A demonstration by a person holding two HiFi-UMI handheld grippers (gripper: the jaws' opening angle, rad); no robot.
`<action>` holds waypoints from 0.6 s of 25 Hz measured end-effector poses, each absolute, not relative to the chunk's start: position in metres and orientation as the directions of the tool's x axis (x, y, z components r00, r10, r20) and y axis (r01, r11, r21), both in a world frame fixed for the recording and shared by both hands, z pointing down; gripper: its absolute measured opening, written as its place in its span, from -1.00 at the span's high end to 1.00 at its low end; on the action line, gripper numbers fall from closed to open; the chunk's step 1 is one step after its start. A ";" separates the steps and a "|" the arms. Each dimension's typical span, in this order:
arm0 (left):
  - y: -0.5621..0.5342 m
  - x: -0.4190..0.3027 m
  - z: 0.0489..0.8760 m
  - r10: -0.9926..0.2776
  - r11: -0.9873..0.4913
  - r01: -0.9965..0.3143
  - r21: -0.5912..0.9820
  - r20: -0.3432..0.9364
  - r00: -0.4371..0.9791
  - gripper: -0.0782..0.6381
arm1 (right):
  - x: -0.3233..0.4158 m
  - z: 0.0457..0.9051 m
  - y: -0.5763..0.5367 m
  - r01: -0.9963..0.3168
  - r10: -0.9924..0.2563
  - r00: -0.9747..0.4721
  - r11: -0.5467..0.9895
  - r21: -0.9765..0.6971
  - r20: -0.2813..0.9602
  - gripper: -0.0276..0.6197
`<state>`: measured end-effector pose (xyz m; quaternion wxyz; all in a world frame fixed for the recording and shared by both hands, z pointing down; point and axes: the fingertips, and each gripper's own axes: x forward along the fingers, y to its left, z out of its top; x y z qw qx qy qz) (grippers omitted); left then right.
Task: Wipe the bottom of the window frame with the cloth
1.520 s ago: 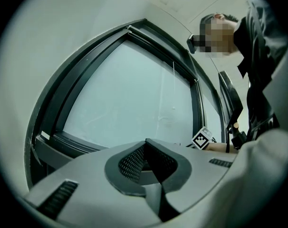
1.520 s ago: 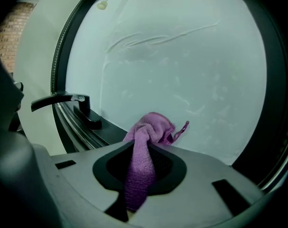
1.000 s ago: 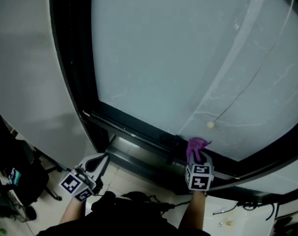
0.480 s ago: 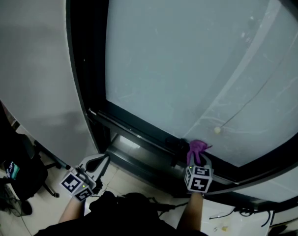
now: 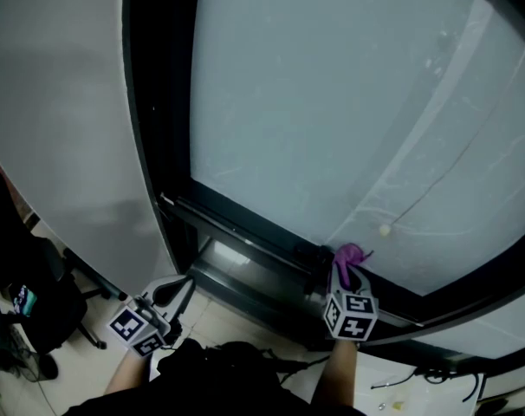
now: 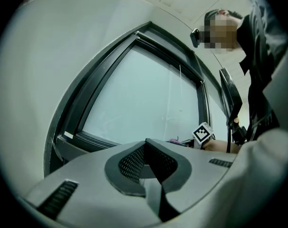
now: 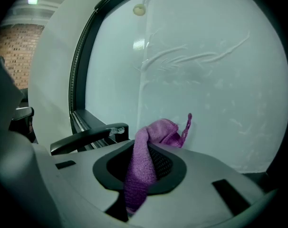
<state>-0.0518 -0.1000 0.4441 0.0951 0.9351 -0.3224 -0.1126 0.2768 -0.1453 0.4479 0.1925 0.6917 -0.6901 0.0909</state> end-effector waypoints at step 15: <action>-0.099 -0.059 0.454 -0.632 -0.764 -0.591 0.261 -0.117 0.766 0.78 | 0.253 0.445 -0.153 -0.988 -0.941 -0.057 0.101 0.118 0.334 0.72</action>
